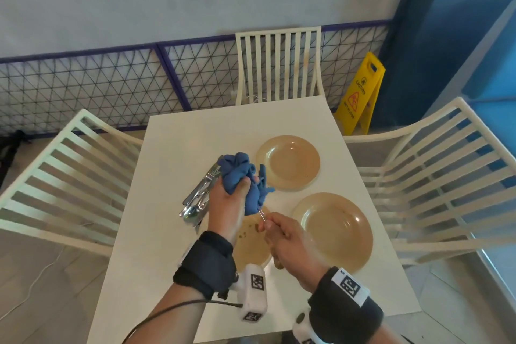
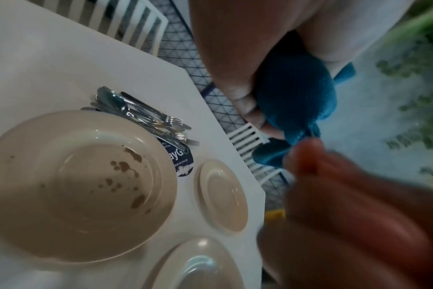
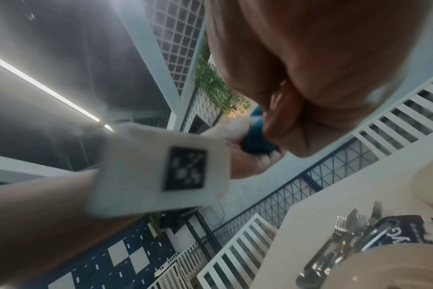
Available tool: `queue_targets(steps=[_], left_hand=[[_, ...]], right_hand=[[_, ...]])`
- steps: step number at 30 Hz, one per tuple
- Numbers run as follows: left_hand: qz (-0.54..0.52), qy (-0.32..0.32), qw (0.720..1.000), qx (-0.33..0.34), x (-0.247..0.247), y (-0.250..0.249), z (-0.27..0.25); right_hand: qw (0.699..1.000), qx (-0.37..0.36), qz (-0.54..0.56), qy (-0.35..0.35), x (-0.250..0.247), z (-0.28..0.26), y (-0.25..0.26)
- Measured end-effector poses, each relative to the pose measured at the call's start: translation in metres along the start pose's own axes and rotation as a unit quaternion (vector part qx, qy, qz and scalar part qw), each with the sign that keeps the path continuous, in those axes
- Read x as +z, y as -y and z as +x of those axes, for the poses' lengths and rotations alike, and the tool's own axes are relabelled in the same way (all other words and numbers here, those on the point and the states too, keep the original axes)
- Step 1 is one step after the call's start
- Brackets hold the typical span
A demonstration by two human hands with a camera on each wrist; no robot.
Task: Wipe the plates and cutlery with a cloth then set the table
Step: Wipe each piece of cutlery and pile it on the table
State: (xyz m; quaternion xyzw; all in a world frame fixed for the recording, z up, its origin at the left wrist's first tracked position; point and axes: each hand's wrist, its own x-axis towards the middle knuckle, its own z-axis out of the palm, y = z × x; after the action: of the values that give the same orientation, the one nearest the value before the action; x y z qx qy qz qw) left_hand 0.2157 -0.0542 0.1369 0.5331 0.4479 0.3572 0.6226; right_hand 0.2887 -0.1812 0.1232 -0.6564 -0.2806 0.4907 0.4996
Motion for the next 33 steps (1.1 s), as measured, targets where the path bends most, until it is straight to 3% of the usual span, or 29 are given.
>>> queue_targets(steps=[2, 5, 9, 11, 15, 19, 23, 26, 31, 33], left_hand=[[0.04, 0.046, 0.998, 0.0, 0.0, 0.005, -0.011], [0.089, 0.072, 0.993, 0.028, -0.015, -0.001, -0.009], [0.146, 0.121, 0.981, 0.044, -0.034, -0.01, -0.013], [0.172, 0.165, 0.971, 0.017, -0.038, -0.004, -0.017], [0.211, 0.196, 0.957, 0.014, -0.034, 0.007, -0.022], [0.214, 0.221, 0.952, -0.013, -0.043, 0.01, -0.024], [0.255, 0.274, 0.926, -0.046, -0.066, 0.015, -0.026], [0.278, 0.304, 0.909, -0.065, -0.08, 0.019, -0.027], [0.19, 0.247, 0.947, -0.075, -0.08, 0.025, -0.031], [0.18, 0.249, 0.949, -0.064, -0.082, 0.025, -0.029]], right_hand=[[0.998, 0.021, 0.049, 0.035, 0.003, 0.0, -0.006], [0.995, 0.046, 0.04, 0.082, 0.001, -0.005, -0.014], [0.998, 0.007, -0.006, -0.057, -0.03, 0.006, -0.002], [0.995, -0.04, -0.033, -0.082, -0.037, 0.016, 0.014], [0.994, -0.072, -0.081, -0.005, -0.023, 0.036, 0.026], [0.991, -0.068, -0.114, 0.022, -0.023, 0.048, 0.017], [0.974, -0.063, -0.185, 0.117, -0.018, 0.051, 0.007], [0.971, -0.065, -0.192, 0.129, -0.013, 0.052, -0.001], [0.988, -0.069, -0.128, 0.051, -0.004, 0.059, -0.005], [0.992, -0.067, -0.101, 0.026, -0.004, 0.066, 0.003]])
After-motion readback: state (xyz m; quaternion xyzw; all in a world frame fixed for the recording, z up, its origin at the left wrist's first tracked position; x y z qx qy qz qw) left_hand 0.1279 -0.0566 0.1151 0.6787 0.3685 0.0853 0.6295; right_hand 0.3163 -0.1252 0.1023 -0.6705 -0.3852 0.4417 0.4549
